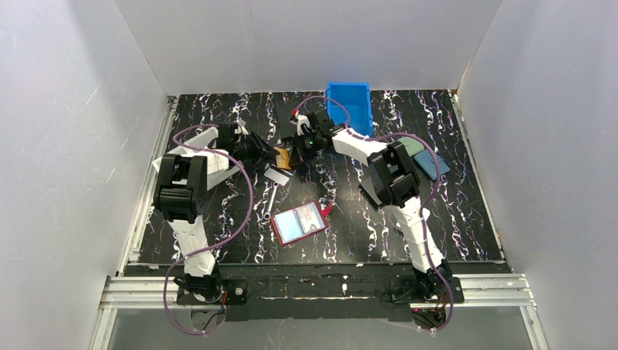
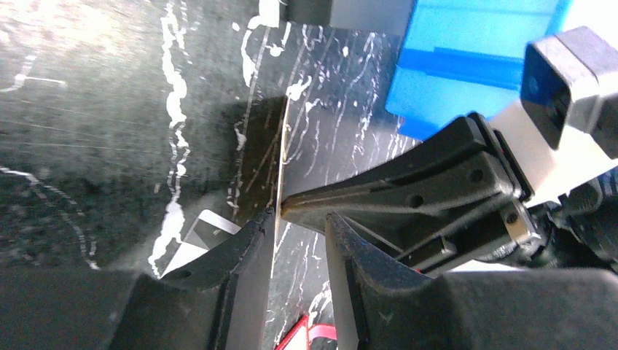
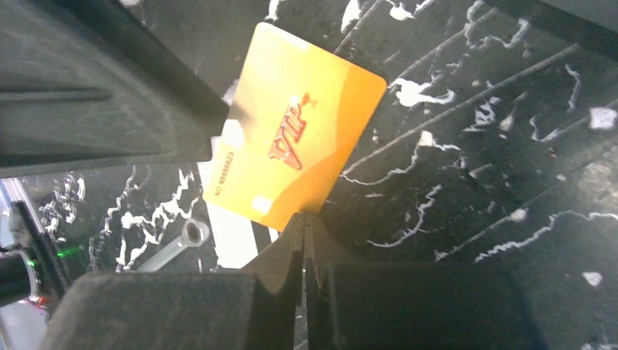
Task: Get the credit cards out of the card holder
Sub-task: Pick up the credit card from the center of the board.
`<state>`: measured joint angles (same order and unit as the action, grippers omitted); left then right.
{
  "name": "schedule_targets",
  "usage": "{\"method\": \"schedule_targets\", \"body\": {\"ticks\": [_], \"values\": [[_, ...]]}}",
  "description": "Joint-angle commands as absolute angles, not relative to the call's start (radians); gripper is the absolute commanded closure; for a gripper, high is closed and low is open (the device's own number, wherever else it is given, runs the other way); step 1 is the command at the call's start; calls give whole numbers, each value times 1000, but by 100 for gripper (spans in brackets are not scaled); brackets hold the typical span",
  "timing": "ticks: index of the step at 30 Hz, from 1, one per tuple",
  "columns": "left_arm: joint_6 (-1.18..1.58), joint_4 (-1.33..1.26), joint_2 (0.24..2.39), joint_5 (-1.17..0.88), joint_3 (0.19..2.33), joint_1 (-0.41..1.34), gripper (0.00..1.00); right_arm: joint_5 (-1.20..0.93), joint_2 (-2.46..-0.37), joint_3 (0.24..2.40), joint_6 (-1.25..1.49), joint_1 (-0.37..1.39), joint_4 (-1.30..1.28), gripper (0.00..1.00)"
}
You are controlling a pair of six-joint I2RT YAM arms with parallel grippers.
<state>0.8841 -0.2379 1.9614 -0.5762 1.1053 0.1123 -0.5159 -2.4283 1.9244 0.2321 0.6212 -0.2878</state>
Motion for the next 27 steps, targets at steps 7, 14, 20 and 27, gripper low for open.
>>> {"method": "schedule_targets", "body": {"ticks": [7,14,20,27], "values": [[861,-257,1989,-711,1101,128,71,-474,-2523,1893,239,612,-385,95],[800,-126,2006,-638,1145,153,76,-477,-2522,1896,241,611,-385,95],[676,77,2003,-523,1233,176,100,-507,-2510,1897,226,611,-377,94],[562,100,1882,-490,1216,175,100,-610,-2386,1883,122,605,-363,76]]}}
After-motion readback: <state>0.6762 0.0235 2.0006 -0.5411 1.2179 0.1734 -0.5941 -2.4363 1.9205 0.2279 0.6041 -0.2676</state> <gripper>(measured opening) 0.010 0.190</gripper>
